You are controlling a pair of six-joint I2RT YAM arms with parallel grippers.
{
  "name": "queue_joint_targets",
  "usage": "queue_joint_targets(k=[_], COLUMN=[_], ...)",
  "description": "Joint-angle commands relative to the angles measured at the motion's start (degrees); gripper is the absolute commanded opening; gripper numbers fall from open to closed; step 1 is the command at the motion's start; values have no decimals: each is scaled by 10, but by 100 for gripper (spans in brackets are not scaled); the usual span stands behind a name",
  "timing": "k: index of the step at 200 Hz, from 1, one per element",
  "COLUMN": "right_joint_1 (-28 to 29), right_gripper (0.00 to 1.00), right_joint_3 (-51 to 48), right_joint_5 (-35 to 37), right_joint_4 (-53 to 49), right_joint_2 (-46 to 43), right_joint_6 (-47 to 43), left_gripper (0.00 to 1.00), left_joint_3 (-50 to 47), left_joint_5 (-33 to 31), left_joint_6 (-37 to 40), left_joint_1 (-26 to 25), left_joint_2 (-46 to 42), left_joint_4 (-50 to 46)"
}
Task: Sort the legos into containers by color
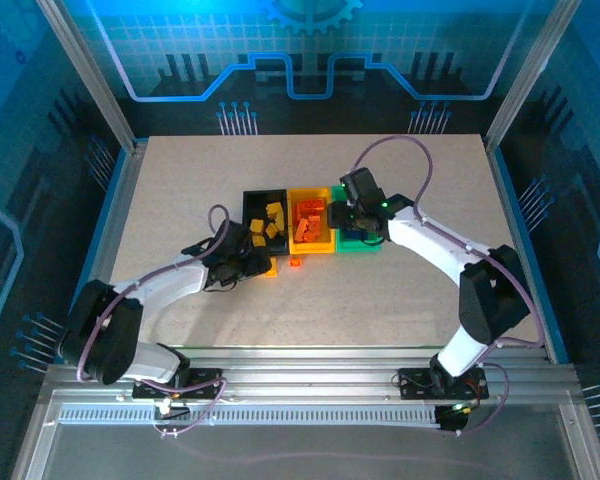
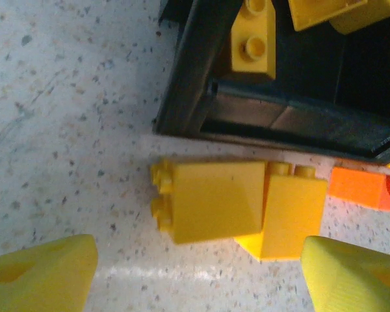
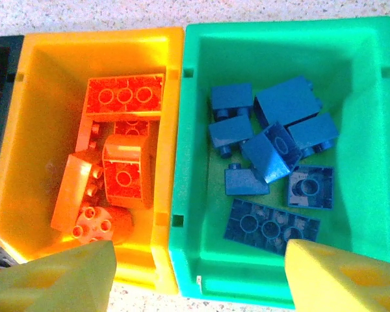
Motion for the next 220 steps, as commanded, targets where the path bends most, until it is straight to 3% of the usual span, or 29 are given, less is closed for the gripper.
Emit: queue_joint_targets(k=[1, 44, 70, 86, 110, 130, 153, 194, 220], right_joint_1=[0, -3, -5, -6, -6, -6, -7, -13, -17], right_gripper=[70, 70, 70, 70, 70, 70, 70, 70, 70], right_joint_3=[-13, -20, -16, -15, -17, -18, -26, -46, -56], right_joint_5=[0, 0, -3, -5, -14, -18, -16, -20, -23], right_joint_4=[4, 7, 6, 7, 16, 21, 21, 27, 30], right_joint_2=[-25, -50, -59, -64, -61, -56, -58, -77, -87], right_joint_6=[8, 8, 5, 4, 9, 11, 11, 13, 14], left_gripper=[76, 64, 62, 66, 82, 91, 92, 85, 62], left_joint_3=[20, -33, -65, -68, -52, -30, -13, 12, 14], left_joint_5=[-33, -65, -75, -75, -41, -31, -21, -45, -55], left_joint_6=[2, -22, -32, -33, -26, -19, -24, -34, -35], left_joint_1=[8, 32, 39, 39, 38, 38, 37, 36, 36], left_joint_2=[33, 7, -71, -134, -173, -138, -63, 33, 61], left_joint_4=[19, -29, -99, -132, -119, -98, -60, -5, -18])
